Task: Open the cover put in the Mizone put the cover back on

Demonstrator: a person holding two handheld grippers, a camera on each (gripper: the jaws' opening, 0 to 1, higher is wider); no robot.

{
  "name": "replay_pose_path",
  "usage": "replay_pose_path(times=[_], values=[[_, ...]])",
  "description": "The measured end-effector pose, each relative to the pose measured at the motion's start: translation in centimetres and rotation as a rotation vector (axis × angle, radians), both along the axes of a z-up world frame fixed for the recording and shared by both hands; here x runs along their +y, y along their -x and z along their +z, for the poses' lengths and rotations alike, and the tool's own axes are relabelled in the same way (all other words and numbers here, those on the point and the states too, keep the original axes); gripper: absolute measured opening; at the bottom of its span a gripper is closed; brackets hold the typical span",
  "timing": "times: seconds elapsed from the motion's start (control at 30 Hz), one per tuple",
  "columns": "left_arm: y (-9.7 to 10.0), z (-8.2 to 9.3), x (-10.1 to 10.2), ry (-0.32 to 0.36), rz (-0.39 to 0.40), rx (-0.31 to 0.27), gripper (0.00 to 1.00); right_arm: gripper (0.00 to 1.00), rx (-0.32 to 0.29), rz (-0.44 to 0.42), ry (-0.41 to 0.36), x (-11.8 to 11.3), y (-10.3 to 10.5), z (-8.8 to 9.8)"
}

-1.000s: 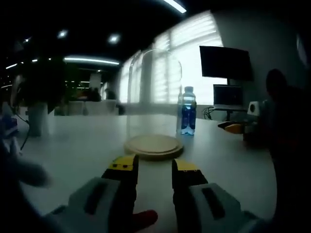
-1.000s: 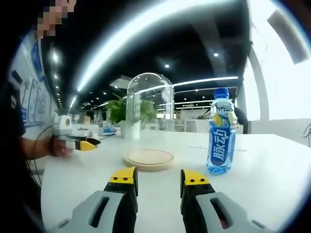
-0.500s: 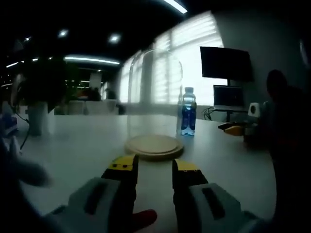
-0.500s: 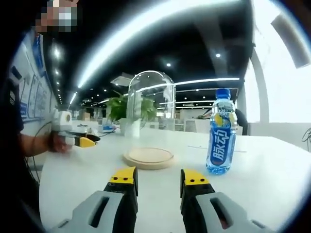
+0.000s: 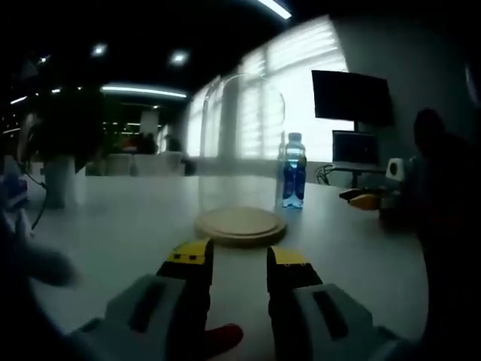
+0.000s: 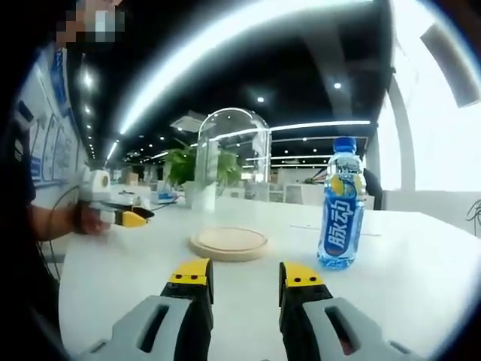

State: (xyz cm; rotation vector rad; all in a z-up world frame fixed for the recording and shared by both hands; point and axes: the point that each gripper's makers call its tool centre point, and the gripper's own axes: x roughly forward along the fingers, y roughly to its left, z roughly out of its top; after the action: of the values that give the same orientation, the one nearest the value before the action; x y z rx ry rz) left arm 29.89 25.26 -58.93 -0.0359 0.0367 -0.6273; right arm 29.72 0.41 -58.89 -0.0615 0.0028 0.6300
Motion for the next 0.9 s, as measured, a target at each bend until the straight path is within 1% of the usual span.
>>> replay_pose_path(times=[0.9], values=[[-0.08,-0.07,-0.27,-0.006,-0.011,-0.003,0.21,0.28,-0.003,0.015,0.009,0.37,0.24,0.12]])
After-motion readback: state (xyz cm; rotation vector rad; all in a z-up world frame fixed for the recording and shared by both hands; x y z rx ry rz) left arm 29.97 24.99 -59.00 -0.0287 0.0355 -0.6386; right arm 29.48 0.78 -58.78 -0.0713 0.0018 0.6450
